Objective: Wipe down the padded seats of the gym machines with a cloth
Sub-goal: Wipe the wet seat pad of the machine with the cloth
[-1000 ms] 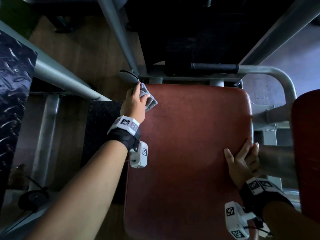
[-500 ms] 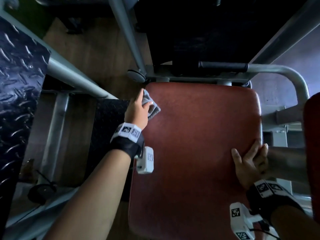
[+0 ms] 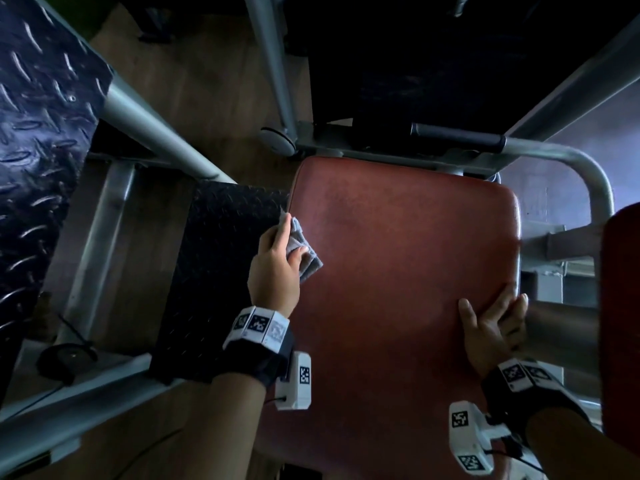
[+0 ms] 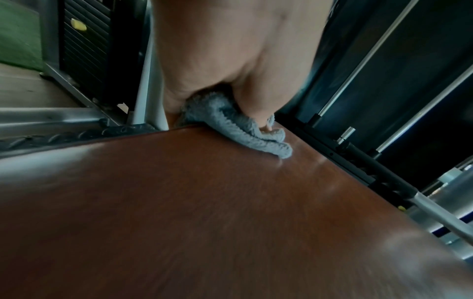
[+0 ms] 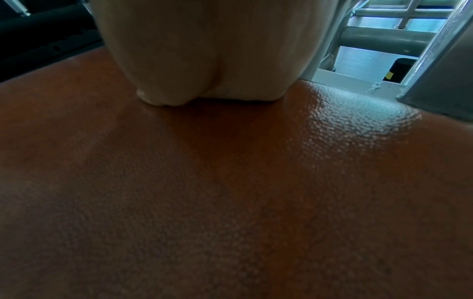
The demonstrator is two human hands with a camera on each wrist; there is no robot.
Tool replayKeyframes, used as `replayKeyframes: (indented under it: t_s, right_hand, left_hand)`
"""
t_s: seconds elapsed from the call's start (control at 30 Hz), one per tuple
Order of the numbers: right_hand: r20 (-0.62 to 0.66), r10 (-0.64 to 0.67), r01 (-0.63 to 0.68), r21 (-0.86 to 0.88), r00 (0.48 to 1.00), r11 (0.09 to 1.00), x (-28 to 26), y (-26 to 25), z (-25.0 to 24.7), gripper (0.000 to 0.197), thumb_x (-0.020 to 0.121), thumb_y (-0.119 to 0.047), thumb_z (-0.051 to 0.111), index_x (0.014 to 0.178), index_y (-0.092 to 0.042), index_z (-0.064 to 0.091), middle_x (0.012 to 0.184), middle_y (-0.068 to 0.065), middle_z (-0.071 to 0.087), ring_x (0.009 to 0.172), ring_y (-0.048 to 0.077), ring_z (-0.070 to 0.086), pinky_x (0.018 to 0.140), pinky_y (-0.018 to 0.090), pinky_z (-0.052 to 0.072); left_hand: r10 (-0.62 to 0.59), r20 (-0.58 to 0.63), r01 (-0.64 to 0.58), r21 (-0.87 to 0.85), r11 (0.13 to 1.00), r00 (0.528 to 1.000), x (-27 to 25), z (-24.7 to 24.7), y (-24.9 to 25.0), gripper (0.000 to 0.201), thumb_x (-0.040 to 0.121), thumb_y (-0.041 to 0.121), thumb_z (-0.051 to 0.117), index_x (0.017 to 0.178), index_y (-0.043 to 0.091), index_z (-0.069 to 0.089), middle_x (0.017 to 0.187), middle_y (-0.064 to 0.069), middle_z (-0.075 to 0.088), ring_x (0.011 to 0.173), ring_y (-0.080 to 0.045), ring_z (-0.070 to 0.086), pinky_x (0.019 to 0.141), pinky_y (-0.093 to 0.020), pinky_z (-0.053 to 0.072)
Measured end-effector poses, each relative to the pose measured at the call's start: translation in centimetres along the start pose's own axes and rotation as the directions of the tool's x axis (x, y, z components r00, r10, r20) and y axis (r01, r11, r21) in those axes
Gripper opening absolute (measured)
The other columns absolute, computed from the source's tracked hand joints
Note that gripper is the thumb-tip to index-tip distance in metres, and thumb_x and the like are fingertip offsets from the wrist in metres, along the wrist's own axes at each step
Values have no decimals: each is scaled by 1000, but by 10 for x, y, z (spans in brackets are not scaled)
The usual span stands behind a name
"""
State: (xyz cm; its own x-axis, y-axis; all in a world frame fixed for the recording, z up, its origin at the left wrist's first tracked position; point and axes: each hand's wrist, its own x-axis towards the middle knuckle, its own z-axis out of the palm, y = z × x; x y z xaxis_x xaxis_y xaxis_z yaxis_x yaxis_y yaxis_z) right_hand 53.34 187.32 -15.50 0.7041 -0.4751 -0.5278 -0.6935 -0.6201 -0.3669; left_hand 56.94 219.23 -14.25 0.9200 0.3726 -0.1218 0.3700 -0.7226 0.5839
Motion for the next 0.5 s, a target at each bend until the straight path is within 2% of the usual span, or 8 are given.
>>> replayKeyframes:
  t_s: [0.17,0.27,0.37,0.43,0.5]
  right_hand:
    - [-3,12,-12,-2,1000,1000,0,-3,0,82,94,-58,41,152,-35,-12,161,-5,-16,147,31,-4,117,59,3]
    - [-3,9,-9,2,1000,1000,0,-2,-1,82,94,-58,42,152,-35,-11,161,-5,-15,147,32,-4,117,59,3]
    - [-13,1,-1,7,1000,1000,1,-1,0,88,90,-66,42,153,-35,-10,161,-3,-14,147,33,-2,117,59,4]
    - [-43,-7,7,4,999,1000,1,0,2,93,81,-73,37,153,-35,-8,162,0,-10,146,35,1,116,61,5]
    - [-69,-12,12,7,998,1000,2,0,5,95,80,-74,38,153,-34,-6,162,1,-7,146,37,4,115,61,8]
  left_hand:
    - [-37,53,36,23,999,998,35,3,4,56,98,34,54,150,34,33,140,2,48,108,-22,62,74,-22,40]
    - [-12,23,12,8,1000,1000,33,6,4,55,98,32,54,150,32,35,139,0,49,108,-23,63,76,-25,46]
    - [26,-11,-25,29,999,1000,11,6,-4,55,97,32,55,149,32,37,140,1,50,104,-25,64,78,-35,54]
    - [14,-11,-14,54,998,1000,-2,6,-10,56,97,33,54,150,35,34,142,5,48,106,-24,62,78,-37,55]
    - [1,-10,-1,66,998,1000,-2,6,-11,56,98,34,53,150,36,32,141,6,48,104,-24,63,78,-39,56]
